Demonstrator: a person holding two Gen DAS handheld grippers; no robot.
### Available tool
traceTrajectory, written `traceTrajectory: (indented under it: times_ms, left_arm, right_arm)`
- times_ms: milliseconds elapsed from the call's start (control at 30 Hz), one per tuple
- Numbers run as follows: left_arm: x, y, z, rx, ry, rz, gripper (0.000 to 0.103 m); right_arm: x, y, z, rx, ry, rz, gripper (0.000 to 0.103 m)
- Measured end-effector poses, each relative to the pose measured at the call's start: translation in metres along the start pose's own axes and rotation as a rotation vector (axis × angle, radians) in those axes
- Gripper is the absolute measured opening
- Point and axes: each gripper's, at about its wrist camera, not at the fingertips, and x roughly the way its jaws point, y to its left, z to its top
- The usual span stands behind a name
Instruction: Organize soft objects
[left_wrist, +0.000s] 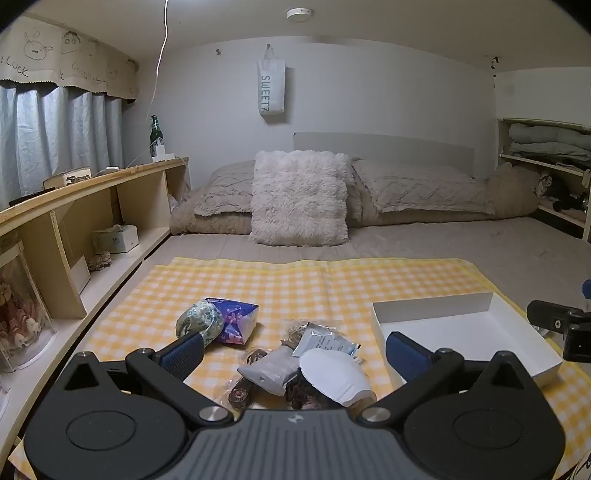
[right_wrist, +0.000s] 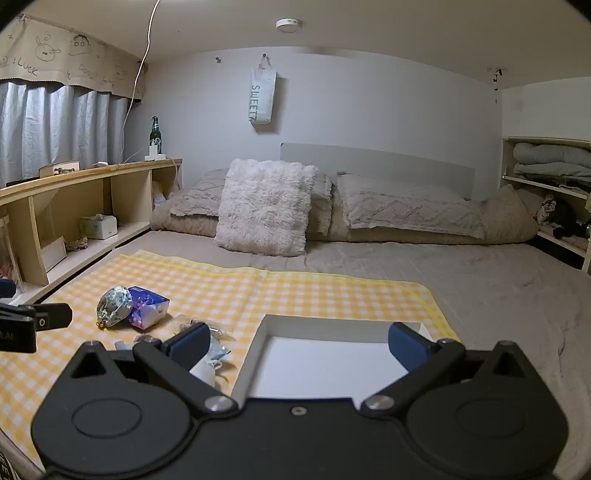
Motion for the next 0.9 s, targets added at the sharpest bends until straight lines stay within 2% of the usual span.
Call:
traceTrajectory:
  times_ms: [900]
  left_arm:
    - [0.0000, 0.0000, 0.0001, -0.003, 0.003, 0.000, 0.103]
  right_arm:
    - [0.0006, 0.0013, -0.0007, -0.004, 0.003, -0.003, 0.103]
